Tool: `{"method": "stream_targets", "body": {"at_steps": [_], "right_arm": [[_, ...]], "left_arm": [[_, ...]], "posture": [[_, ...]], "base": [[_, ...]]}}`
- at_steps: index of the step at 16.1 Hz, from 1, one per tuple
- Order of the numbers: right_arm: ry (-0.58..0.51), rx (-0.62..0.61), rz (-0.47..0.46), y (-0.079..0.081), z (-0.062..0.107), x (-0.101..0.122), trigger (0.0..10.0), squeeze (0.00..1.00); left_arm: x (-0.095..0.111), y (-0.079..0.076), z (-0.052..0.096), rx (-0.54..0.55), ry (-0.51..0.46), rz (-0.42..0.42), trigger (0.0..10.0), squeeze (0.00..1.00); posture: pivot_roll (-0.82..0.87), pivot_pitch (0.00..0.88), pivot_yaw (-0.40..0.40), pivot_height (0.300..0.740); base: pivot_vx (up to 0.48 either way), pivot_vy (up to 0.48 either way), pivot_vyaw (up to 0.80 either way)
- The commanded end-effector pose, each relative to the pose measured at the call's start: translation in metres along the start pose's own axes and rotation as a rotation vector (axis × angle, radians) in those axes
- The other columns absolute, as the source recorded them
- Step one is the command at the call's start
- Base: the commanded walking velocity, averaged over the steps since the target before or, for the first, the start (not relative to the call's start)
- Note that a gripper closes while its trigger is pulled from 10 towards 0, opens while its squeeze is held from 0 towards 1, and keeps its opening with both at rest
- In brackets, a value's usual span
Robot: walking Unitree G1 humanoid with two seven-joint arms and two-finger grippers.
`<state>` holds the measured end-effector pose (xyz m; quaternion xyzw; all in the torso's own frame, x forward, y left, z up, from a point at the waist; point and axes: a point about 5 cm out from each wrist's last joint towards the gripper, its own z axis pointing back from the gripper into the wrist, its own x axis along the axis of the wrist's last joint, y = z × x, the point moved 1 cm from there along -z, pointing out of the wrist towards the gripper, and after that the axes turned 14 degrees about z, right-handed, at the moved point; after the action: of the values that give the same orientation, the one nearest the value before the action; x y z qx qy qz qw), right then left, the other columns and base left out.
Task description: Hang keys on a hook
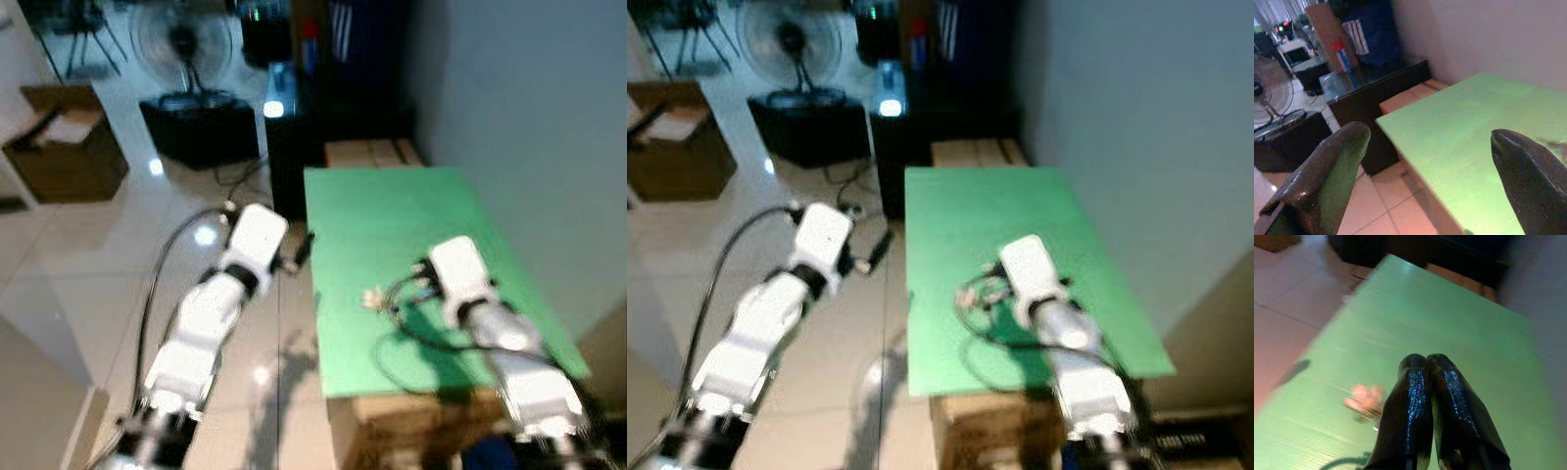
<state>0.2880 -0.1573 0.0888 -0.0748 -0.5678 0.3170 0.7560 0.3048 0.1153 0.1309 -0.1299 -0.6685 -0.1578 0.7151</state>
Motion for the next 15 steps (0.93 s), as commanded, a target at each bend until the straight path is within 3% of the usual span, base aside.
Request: {"method": "stream_targets", "body": {"at_steps": [1,3,4,8,15], "right_arm": [[0.009,-0.016,0.002,-0.0083,0.0027,-0.0026,10.0,0.00],[0.015,-0.010,0.009,-0.0093,0.0037,-0.0039,10.0,0.00],[0.019,-0.004,0.020,-0.0095,0.0035,-0.0050,10.0,0.00],[0.020,-0.005,0.021,-0.0096,0.0021,-0.0049,10.0,0.00],[0.021,-0.015,0.024,-0.0135,0.0005,-0.0049,10.0,0.00]], "left_arm": [[0.0044,-0.0015,-0.0010,-0.007,-0.016,0.003,10.0,0.00],[0.0044,-0.0019,-0.0003,-0.005,-0.018,0.008,10.0,0.00],[0.0047,-0.0005,-0.0002,0.012,-0.029,0.048,10.0,0.00],[0.0055,0.0032,-0.0009,0.033,-0.031,0.021,10.0,0.00],[0.0063,0.0053,-0.0027,0.048,-0.030,0.023,10.0,0.00]], "posture": [[-0.13,0.000,0.005,0.718],[-0.13,0.000,0.000,0.718],[-0.13,0.000,-0.002,0.718],[-0.13,0.000,-0.007,0.718],[-0.13,0.000,-0.006,0.718]], "base": [[0.360,0.000,0.00],[0.362,0.000,0.00],[0.000,0.000,0.00],[0.000,0.000,0.00],[0.000,-0.361,0.00]]}}
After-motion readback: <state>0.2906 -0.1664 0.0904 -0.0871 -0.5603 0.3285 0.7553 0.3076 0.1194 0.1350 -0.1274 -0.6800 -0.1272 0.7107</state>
